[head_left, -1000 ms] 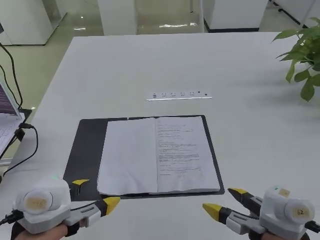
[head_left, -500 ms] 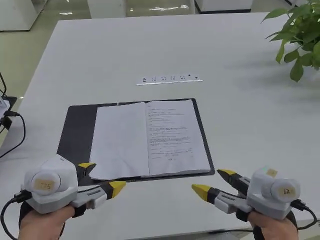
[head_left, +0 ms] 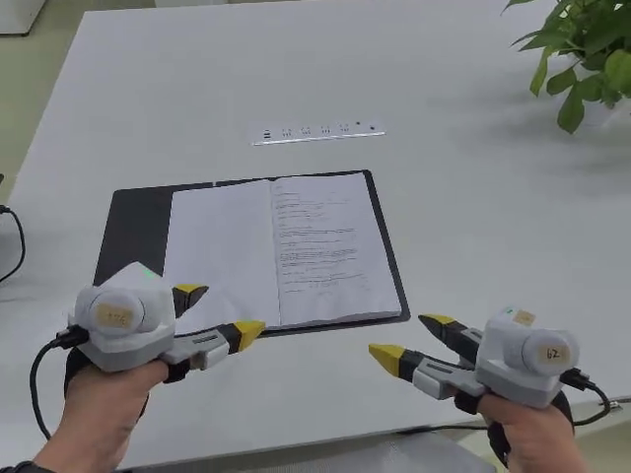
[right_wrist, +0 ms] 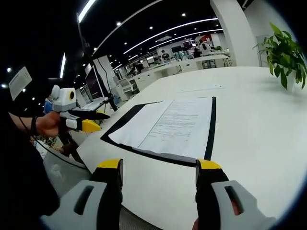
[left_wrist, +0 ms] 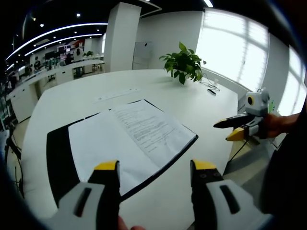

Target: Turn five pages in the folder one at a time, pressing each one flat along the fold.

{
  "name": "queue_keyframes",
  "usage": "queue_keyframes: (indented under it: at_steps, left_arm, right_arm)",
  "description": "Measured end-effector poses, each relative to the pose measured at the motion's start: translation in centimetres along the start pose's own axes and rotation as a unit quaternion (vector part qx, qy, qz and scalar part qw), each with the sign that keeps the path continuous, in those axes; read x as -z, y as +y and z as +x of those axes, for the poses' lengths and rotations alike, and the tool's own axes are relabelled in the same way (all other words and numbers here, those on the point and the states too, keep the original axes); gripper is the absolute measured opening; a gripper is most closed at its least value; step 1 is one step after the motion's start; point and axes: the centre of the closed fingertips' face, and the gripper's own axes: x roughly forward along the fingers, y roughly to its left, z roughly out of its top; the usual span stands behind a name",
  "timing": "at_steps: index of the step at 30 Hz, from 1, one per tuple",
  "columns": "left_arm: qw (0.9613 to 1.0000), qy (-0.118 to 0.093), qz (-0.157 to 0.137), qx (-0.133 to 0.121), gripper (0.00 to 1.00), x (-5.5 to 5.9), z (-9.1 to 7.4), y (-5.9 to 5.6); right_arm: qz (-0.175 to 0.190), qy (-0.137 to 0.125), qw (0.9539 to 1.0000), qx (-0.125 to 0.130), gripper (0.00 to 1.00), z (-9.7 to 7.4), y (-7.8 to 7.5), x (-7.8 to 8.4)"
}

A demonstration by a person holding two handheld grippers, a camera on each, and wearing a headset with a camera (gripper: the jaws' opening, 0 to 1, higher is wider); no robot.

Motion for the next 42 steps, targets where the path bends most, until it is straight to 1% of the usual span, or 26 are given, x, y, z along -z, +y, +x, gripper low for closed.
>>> queue_keyframes:
  at_steps: [2,4,8,10,11,18,20,22,27,30,33,36,40,42]
  left_arm:
    - [1.0,0.001,0.003,0.007,0.59,-0.3,0.8,-0.3]
    - [0.9999,0.001,0.007,0.014,0.58,-0.7,1.6,-0.4]
    - [0.9995,0.002,0.013,0.027,0.58,-1.3,3.0,-1.4]
    - [0.9993,0.004,0.017,0.034,0.58,-1.6,3.7,-1.7]
    - [0.9991,0.004,0.019,0.037,0.58,-1.7,4.0,-1.6]
    - [0.9979,0.009,0.032,0.055,0.58,-2.3,6.2,-2.6]
    - [0.9974,0.01,0.035,0.062,0.58,-2.5,7.0,-2.6]
    - [0.997,0.013,0.038,0.066,0.58,-2.6,7.5,-3.0]
    - [0.9951,0.019,0.053,0.081,0.58,-3.0,9.5,-4.5]
    - [0.994,0.023,0.062,0.087,0.58,-3.1,10.5,-5.3]
    - [0.9931,0.026,0.066,0.093,0.58,-3.3,11.7,-6.1]
    - [0.9927,0.026,0.066,0.097,0.58,-3.3,12.8,-6.7]
    - [0.9921,0.035,0.07,0.098,0.58,-2.7,14.2,-7.2]
    - [0.9923,0.039,0.068,0.096,0.58,-2.4,14.9,-7.2]
  right_arm:
    - [0.001,0.0,1.0,0.001,0.6,0.0,-0.1,0.0]
    - [0.002,0.0,1.0,0.002,0.6,0.0,-0.1,0.0]
    - [0.006,0.0,1.0,0.004,0.6,-0.1,-0.4,0.0]
    - [0.007,0.001,1.0,0.005,0.6,-0.1,-0.4,0.1]
    - [0.007,0.002,1.0,0.005,0.6,-0.1,-0.4,0.2]
    - [0.009,0.007,0.9999,0.005,0.6,0.0,-0.6,0.4]
    - [0.009,0.009,0.9999,0.006,0.6,0.0,-0.6,0.5]
    - [0.01,0.01,0.9999,0.005,0.6,0.0,-0.6,0.5]
    - [0.014,0.014,0.9998,0.005,0.6,0.0,-0.7,0.8]
    - [0.015,0.017,0.9997,0.004,0.6,0.1,-0.7,1.0]
    - [0.016,0.019,0.9997,0.004,0.6,0.1,-0.7,1.1]
    - [0.019,0.018,0.9996,0.005,0.59,0.1,-0.8,1.1]
    - [0.023,0.018,0.9995,0.007,0.59,0.0,-1.1,1.2]
    - [0.025,0.019,0.9995,0.007,0.59,-0.1,-1.2,1.3]
